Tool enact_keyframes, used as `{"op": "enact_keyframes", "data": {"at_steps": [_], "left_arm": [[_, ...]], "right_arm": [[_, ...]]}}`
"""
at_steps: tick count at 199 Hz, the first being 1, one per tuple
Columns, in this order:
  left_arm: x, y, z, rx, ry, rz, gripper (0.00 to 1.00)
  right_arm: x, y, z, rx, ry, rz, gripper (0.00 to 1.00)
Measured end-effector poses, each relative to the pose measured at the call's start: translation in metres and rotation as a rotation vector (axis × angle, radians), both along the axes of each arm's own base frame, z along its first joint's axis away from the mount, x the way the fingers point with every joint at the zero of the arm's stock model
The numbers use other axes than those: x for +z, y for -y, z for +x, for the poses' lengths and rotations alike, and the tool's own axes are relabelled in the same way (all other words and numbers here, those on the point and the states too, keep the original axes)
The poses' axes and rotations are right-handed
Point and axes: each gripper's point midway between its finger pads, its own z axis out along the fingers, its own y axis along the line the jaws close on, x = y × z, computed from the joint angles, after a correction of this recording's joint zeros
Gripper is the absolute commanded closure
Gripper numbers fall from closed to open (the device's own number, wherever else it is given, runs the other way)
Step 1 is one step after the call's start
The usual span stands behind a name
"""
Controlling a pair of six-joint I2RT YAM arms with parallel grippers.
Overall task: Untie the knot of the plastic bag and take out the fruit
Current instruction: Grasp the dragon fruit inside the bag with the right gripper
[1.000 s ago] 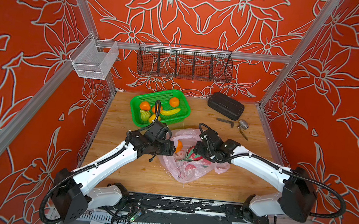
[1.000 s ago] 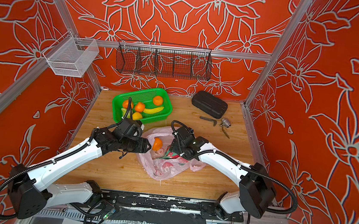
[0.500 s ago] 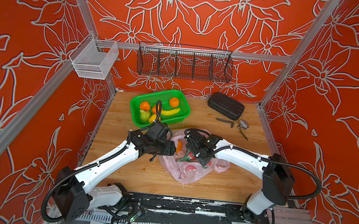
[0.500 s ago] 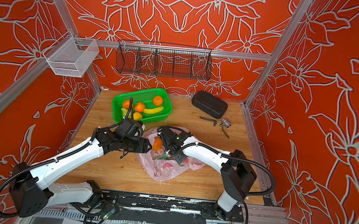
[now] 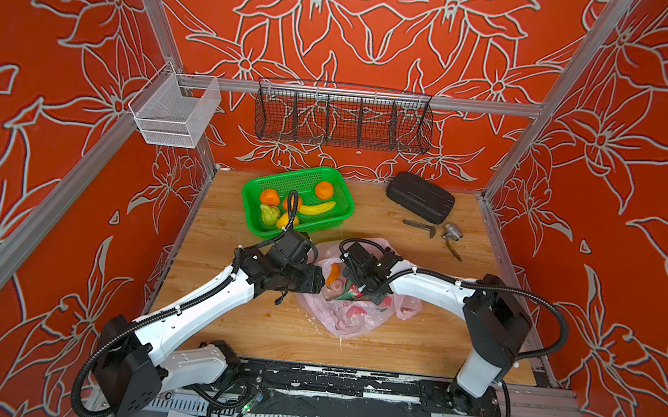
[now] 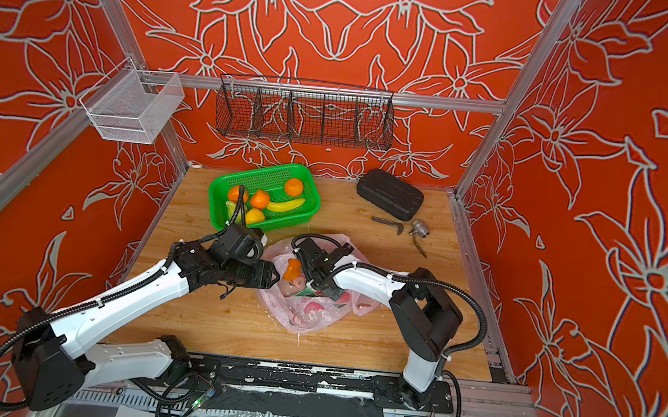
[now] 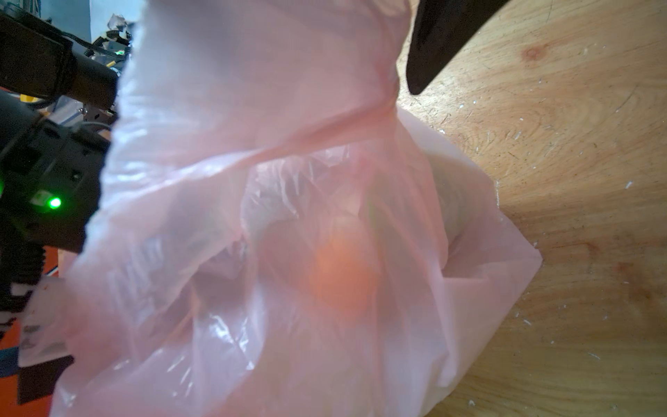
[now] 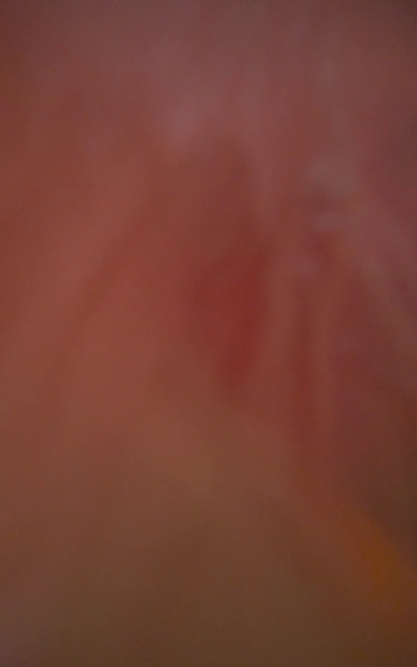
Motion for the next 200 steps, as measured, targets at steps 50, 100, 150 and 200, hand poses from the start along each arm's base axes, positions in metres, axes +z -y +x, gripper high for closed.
{"op": "enact_keyframes", "data": {"at_steps": [50,100,150,200], "left_arm": [[0.01,-0.003,-0.002,0.003,0.031,-0.014,0.25],[0.049,-0.01,-0.003,0.002,0.151,-0.053,0.17],[0.089,-0.008,0.006,-0.066,0.292,-0.04,0.12],[0.095,0.014,0.026,-0.128,0.277,-0.037,0.15]], "right_arm": [[0.0,0.0,-0.002,0.055,0.031,0.017,0.35],[0.031,-0.004,-0.012,0.24,0.08,0.054,0.38],[0.092,-0.024,-0.02,0.465,0.267,0.205,0.41],[0.121,-0.029,-0.032,0.641,0.365,0.215,0.41]]}}
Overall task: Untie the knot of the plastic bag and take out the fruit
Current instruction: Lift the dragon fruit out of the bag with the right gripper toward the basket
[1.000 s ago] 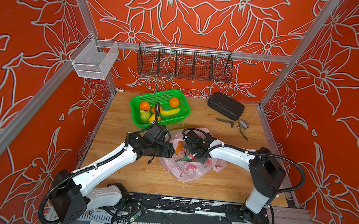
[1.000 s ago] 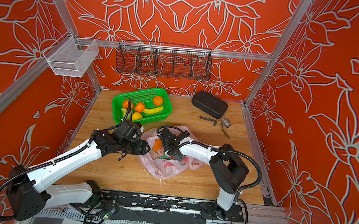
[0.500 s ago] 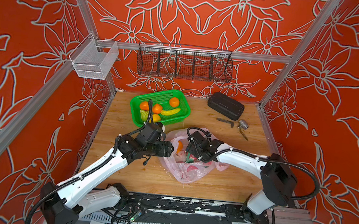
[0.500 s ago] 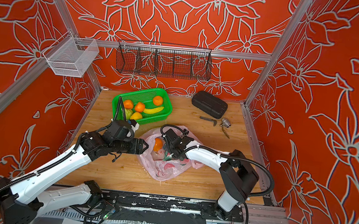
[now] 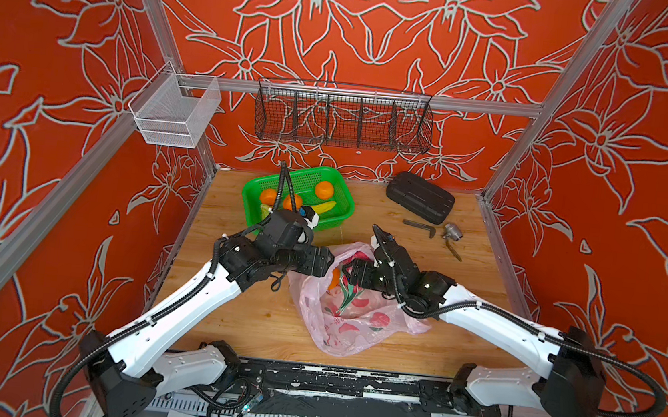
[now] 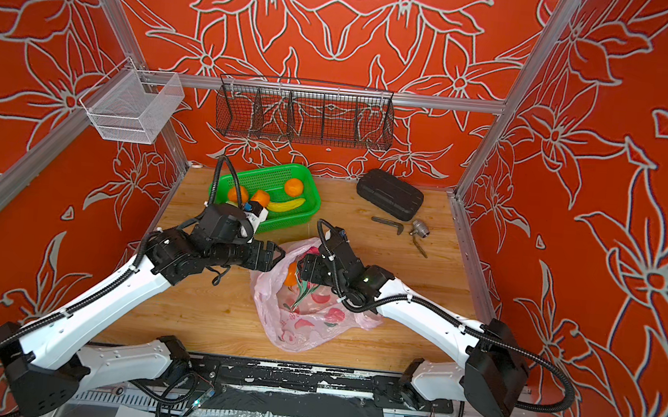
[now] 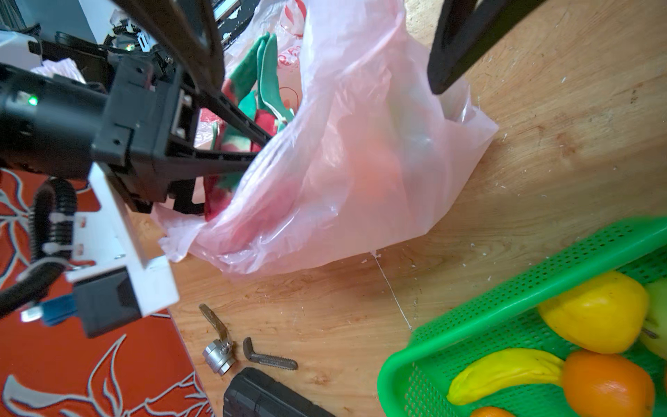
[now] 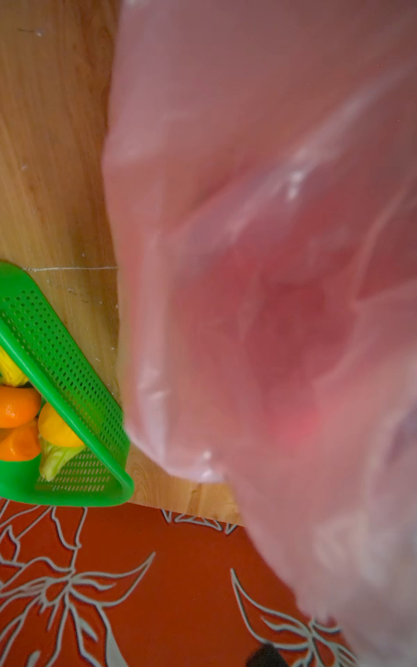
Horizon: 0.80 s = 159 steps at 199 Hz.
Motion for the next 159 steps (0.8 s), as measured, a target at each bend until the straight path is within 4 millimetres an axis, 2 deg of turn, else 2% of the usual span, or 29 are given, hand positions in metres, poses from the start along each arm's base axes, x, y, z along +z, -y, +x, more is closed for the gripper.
{"op": "enact_keyframes", "data": {"at_steps": [35,47,59,80,100,120,159], "left_arm": [[-0.022,0.017,0.003,-0.046,-0.084,-0.007,0.23],[-0.028,0.023,0.003,-0.068,-0.105,-0.014,0.3],[-0.033,0.028,0.003,-0.09,-0.124,-0.021,0.43],[-0.04,0.032,0.003,-0.102,-0.146,-0.024,0.75],[-0.043,0.034,0.007,-0.105,-0.143,-0.016,1.0],[-0.042,0.036,0.017,-0.086,-0.142,-0.01,1.0],[-0.038,0.041,0.052,-0.014,-0.129,0.024,1.0]], "right_arm": [[0.014,0.0,-0.007,0.066,0.052,0.006,0.41],[0.016,0.003,-0.01,0.074,0.06,0.011,0.41],[0.015,0.006,-0.013,0.075,0.063,0.012,0.41],[0.011,0.009,-0.015,0.079,0.06,0.004,0.41],[0.008,0.008,-0.018,0.098,0.054,-0.001,0.41],[0.005,0.007,-0.023,0.125,0.044,0.004,0.41],[0.01,0.005,-0.039,0.202,0.04,0.021,0.41]]}}
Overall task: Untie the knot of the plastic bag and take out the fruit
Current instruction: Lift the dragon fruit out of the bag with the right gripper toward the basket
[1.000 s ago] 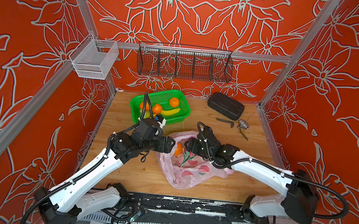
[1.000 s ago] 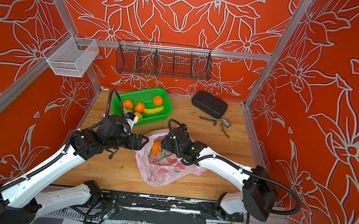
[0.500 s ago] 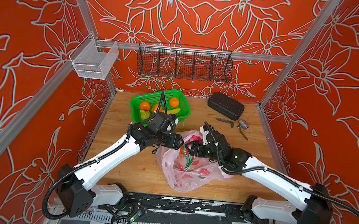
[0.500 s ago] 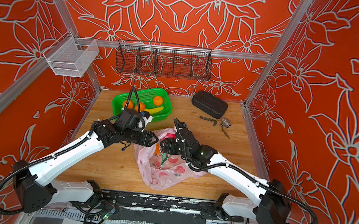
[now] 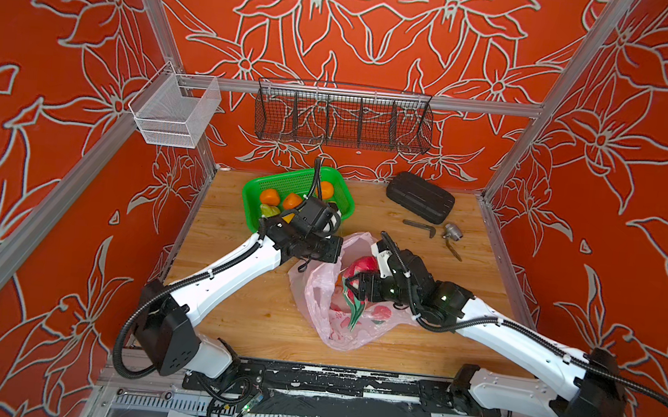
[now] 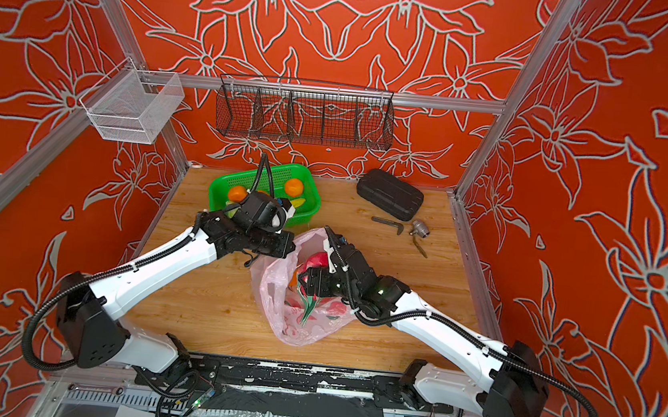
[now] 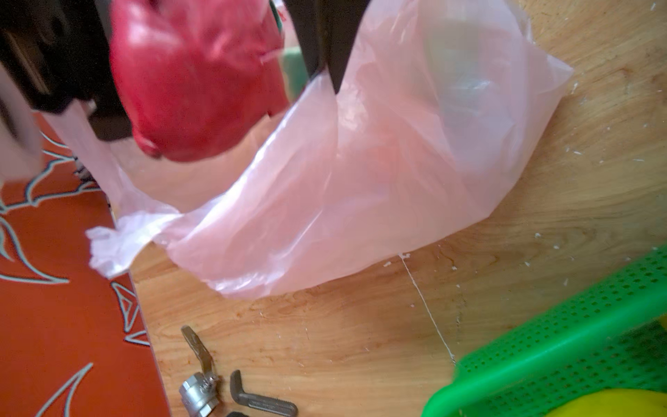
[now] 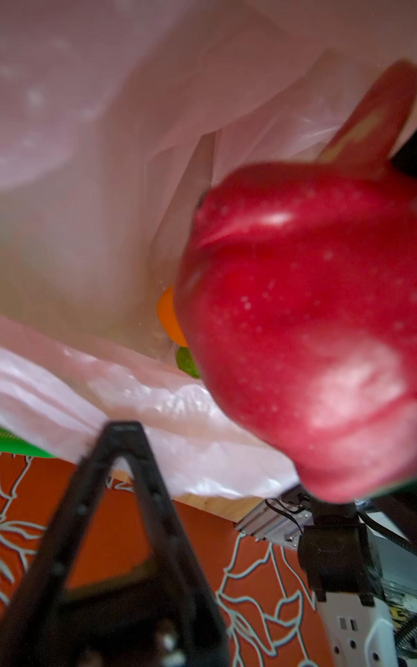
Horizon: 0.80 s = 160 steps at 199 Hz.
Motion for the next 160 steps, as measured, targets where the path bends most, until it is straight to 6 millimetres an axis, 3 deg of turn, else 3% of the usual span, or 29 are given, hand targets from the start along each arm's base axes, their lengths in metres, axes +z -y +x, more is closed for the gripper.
{"op": "enact_keyframes", "data": {"at_steps": [39,64,103,129,160], "left_arm": [[-0.009,-0.002,0.018,0.047,-0.014,0.03,1.0],[-0.011,-0.003,0.02,0.051,-0.022,0.034,0.83],[0.001,-0.006,0.016,0.069,-0.012,0.012,0.45],[0.038,-0.015,0.009,0.091,0.054,-0.052,0.28],[0.114,-0.028,0.005,0.109,0.189,-0.17,0.16]], "right_arm": [[0.021,0.0,-0.01,0.04,0.04,0.05,0.41],[0.037,0.001,-0.01,0.047,0.086,0.076,0.41],[0.073,0.005,0.0,0.048,0.244,0.085,0.41],[0.101,0.009,0.007,0.074,0.393,0.07,0.41],[0.139,0.012,0.017,0.126,0.557,0.039,0.42]]}}
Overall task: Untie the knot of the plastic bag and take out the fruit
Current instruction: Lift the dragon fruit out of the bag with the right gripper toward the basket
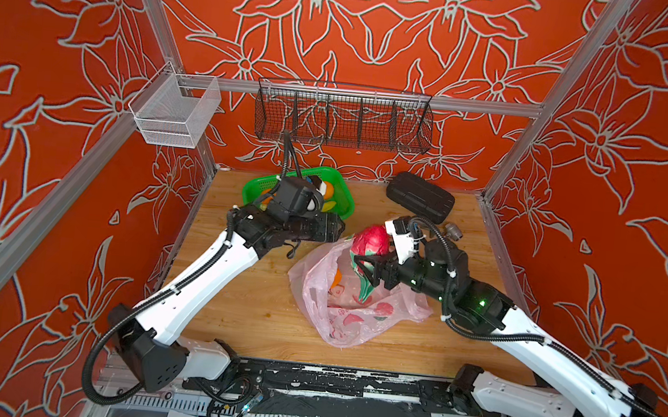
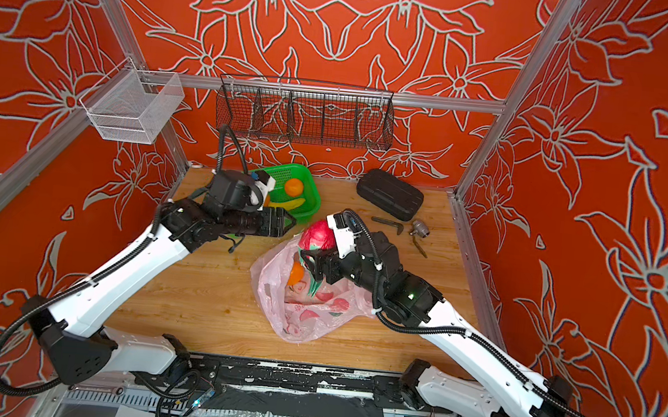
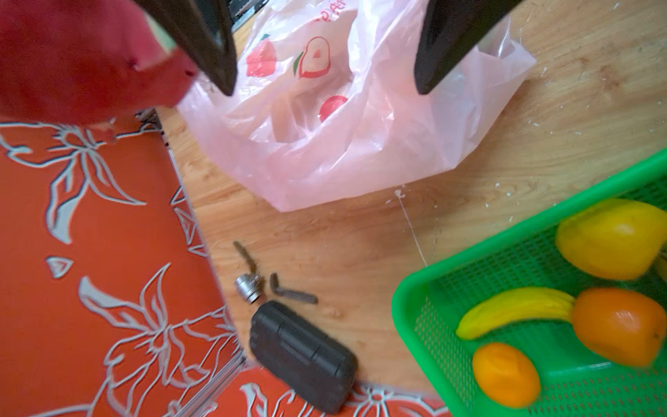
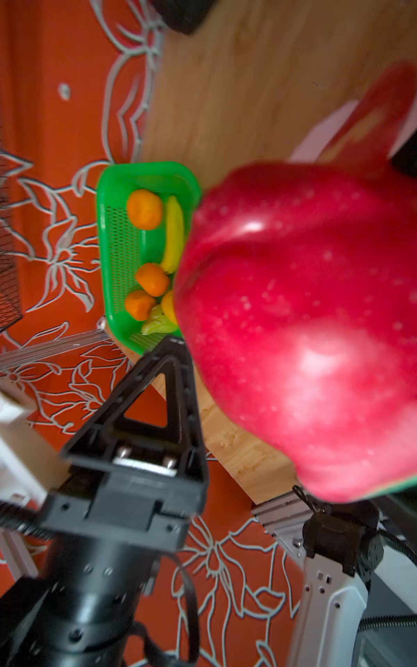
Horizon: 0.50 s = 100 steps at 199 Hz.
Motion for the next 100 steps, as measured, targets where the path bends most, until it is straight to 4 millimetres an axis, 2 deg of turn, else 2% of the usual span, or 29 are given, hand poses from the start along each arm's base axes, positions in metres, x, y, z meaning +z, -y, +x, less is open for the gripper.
{"op": "enact_keyframes", "data": {"at_steps": [22,33,44,75,100], "left_arm": [[0.053,-0.002,-0.008,-0.036,0.102,-0.074,0.06],[0.071,0.003,-0.015,-0.084,0.142,-0.098,0.0],[0.085,0.009,-0.023,-0.141,0.167,-0.129,0.01],[0.1,0.028,-0.041,-0.294,0.178,-0.203,0.01],[0.103,0.04,-0.045,-0.363,0.178,-0.241,0.02]], "right_arm": [[0.023,0.004,0.008,0.042,0.088,-0.005,0.43],[0.032,0.005,0.012,0.065,0.122,-0.011,0.43],[0.04,0.004,0.016,0.089,0.149,-0.017,0.43],[0.057,-0.003,0.024,0.163,0.184,-0.02,0.42],[0.069,-0.012,0.023,0.224,0.197,-0.004,0.43]]}}
